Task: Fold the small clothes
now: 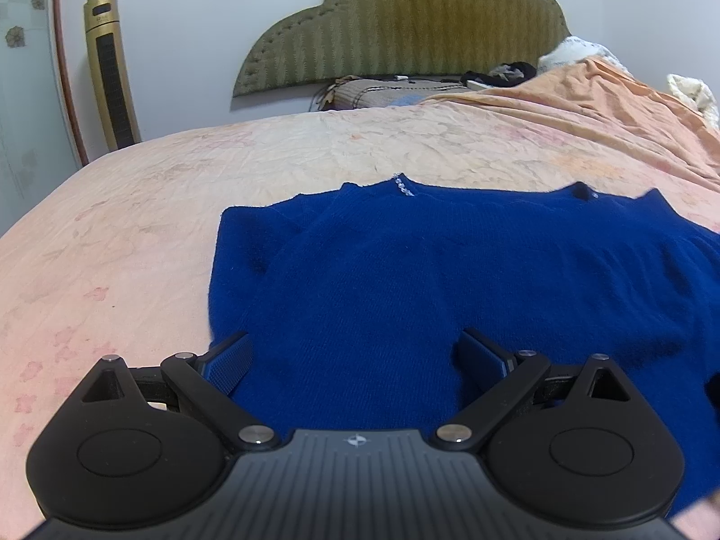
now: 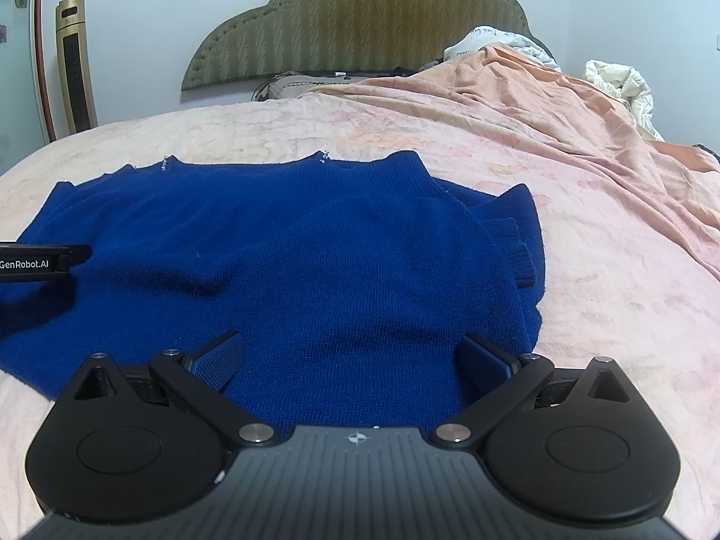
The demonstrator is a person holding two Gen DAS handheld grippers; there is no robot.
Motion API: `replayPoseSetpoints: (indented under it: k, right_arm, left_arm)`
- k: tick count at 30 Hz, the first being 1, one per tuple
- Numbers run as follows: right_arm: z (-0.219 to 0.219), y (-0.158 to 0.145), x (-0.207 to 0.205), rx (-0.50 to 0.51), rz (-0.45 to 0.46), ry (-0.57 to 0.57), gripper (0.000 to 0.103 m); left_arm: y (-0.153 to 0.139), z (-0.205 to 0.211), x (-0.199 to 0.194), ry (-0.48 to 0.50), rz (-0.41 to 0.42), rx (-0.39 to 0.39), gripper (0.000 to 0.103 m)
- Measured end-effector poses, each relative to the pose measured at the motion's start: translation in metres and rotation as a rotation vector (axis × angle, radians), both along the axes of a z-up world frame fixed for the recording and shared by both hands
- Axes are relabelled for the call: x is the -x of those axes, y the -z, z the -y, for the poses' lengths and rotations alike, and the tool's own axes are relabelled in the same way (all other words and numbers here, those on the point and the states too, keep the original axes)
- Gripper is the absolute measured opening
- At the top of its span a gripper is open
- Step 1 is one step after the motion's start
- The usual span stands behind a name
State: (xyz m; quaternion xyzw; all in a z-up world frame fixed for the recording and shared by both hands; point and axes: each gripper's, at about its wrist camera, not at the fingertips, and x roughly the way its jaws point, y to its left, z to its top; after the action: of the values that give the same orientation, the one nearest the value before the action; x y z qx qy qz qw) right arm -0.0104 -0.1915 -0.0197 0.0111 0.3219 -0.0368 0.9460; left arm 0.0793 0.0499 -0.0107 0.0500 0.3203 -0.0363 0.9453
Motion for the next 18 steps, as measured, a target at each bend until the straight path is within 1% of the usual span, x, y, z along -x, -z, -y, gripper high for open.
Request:
replayPoseSetpoints:
  k: [2, 4, 6, 8, 11, 13, 16, 18]
  right_arm:
    - [0.001, -0.003, 0.005, -0.003, 0.021, 0.012, 0.103]
    - [0.001, -0.006, 0.013, -0.005, 0.040, 0.035, 0.103]
    - [0.000, -0.008, 0.020, -0.023, 0.045, 0.049, 0.103]
    - [-0.002, -0.010, 0.027, -0.039, 0.037, 0.054, 0.103]
    - [-0.009, -0.014, 0.036, -0.048, 0.030, 0.032, 0.103]
    - [-0.016, -0.018, 0.040, -0.034, 0.031, 0.019, 0.103]
    - [-0.027, -0.026, 0.043, -0.005, 0.018, -0.005, 0.102]
    - [-0.033, -0.034, 0.046, 0.013, 0.031, -0.005, 0.103]
  left_arm:
    - [-0.006, -0.001, 0.013, 0.020, -0.005, -0.002, 0.099]
    - [-0.011, -0.004, 0.028, 0.062, -0.015, 0.019, 0.099]
    - [-0.014, -0.008, 0.038, 0.097, -0.054, 0.046, 0.099]
    - [-0.015, -0.013, 0.044, 0.108, -0.087, 0.069, 0.099]
    - [-0.019, -0.017, 0.050, 0.102, -0.081, 0.082, 0.099]
    - [-0.021, -0.017, 0.051, 0.096, -0.066, 0.074, 0.099]
    - [-0.023, -0.011, 0.052, 0.102, -0.079, 0.046, 0.099]
    - [-0.024, -0.009, 0.056, 0.113, -0.077, 0.032, 0.099]
